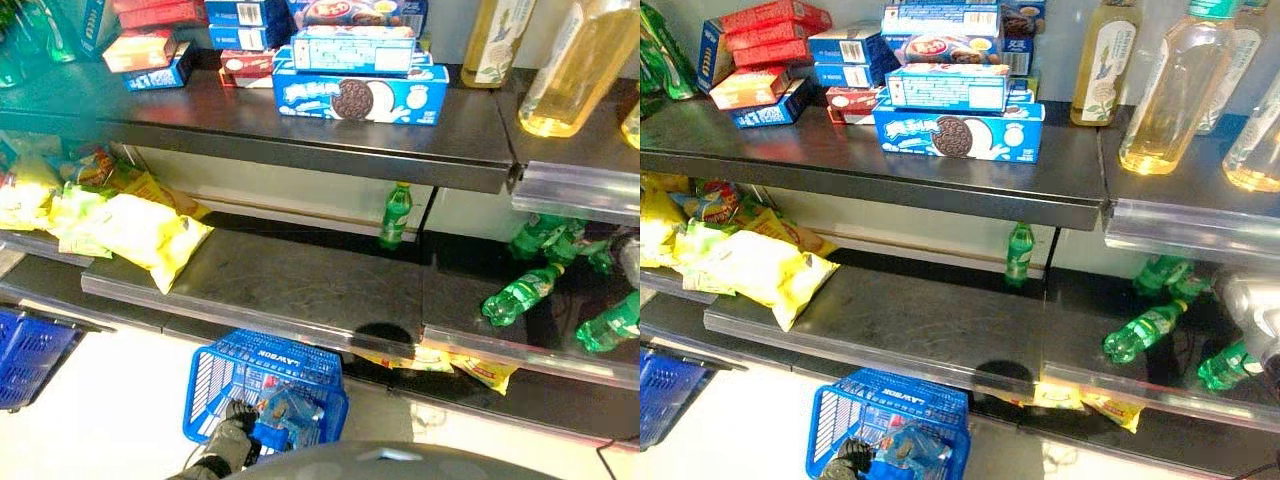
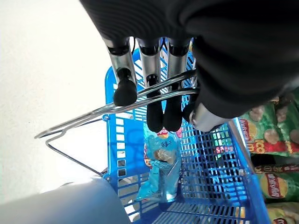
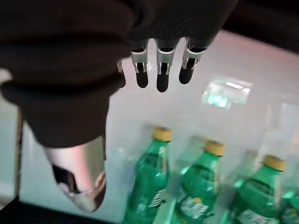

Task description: Pick up the snacks into the basket

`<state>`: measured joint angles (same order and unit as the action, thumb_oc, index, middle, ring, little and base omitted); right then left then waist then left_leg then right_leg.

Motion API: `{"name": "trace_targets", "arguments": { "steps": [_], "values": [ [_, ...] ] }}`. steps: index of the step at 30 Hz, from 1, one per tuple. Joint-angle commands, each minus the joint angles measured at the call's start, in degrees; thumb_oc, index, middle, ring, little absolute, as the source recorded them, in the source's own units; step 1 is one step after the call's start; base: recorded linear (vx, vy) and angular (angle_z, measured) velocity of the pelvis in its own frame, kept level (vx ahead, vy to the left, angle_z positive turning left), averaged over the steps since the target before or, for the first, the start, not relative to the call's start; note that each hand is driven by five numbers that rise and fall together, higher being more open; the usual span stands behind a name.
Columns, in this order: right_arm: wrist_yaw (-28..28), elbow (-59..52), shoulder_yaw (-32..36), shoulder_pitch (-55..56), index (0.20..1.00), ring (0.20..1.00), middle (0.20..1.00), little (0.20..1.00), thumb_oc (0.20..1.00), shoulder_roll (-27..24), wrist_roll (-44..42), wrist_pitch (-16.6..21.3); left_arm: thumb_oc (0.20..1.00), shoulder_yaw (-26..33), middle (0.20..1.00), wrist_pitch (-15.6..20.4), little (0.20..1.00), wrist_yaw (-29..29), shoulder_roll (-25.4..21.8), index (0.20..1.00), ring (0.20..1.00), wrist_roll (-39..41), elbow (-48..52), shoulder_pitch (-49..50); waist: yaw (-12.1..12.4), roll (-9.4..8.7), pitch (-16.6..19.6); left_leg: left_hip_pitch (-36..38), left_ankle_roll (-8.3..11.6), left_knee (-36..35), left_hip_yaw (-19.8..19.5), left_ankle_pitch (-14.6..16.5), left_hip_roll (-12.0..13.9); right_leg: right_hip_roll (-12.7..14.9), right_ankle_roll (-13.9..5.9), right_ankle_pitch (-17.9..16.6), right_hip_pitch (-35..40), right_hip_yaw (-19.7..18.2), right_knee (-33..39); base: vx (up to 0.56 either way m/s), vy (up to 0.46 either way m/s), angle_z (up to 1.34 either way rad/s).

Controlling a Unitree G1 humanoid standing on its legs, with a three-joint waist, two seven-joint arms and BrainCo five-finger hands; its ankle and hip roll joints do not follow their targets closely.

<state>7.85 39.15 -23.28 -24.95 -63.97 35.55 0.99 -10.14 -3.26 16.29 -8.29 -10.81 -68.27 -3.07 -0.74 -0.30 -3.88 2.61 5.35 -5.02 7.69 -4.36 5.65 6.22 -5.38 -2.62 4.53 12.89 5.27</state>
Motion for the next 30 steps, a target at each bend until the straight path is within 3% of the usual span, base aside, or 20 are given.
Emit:
{"name": "trace_targets", "arguments": {
  "steps": [1, 2, 14, 30],
  "values": [
    [0.23, 1.51, -1.48, -6.67, 1.000, 1.000, 1.000, 1.000, 1.000, 0.44, 1.42, -0.49, 0.200, -4.00, 0.200, -0.25, 0.200, 0.63, -2.48, 0.200, 0.200, -5.15, -2.68, -1.41, 1.91, -4.62, -1.72, 1.95, 0.56, 0.02, 2.03, 3.69, -0.56, 2.15, -4.26, 0.25, -0.49, -0.49, -0.69, -0.08, -0.015, 0.01],
    [0.30, 3.41, -2.80, -8.05, 1.000, 1.000, 1.000, 1.000, 1.000, 1.49, 0.74, -0.86, 0.200, -4.91, 0.200, 0.01, 0.200, 0.85, -2.66, 0.200, 0.200, -5.05, -1.90, -1.74, 2.35, -4.72, -3.39, 0.30, 0.68, 0.02, 1.72, 3.00, -0.42, 2.29, -4.36, -0.32, -1.97, -0.27, -0.61, -0.07, -0.013, 0.03],
    [2.24, 5.17, -1.48, -10.94, 1.000, 1.000, 1.000, 1.000, 1.000, 4.62, -6.35, -1.64, 0.200, -6.51, 0.200, 1.19, 0.200, 2.53, -2.84, 0.200, 0.200, -2.31, 2.22, -3.26, 3.03, -3.84, -9.19, -5.34, 0.72, 0.02, 0.08, 0.34, -0.29, 2.38, -4.19, -2.19, -7.32, 0.28, -0.97, -0.07, -0.012, 0.06],
    [-3.34, -0.13, -4.65, -8.90, 1.000, 1.000, 1.000, 1.000, 1.000, 4.84, -10.59, 1.62, 0.200, -7.29, 0.200, 2.44, 0.200, 0.91, -3.02, 0.200, 0.200, -0.35, 6.06, -3.32, 3.23, -2.51, -11.68, -5.01, 0.62, 0.02, -0.87, -0.01, -0.33, 2.25, -3.59, -1.05, -7.11, 0.67, -2.12, 0.00, -0.004, 0.01]
  ]
}}
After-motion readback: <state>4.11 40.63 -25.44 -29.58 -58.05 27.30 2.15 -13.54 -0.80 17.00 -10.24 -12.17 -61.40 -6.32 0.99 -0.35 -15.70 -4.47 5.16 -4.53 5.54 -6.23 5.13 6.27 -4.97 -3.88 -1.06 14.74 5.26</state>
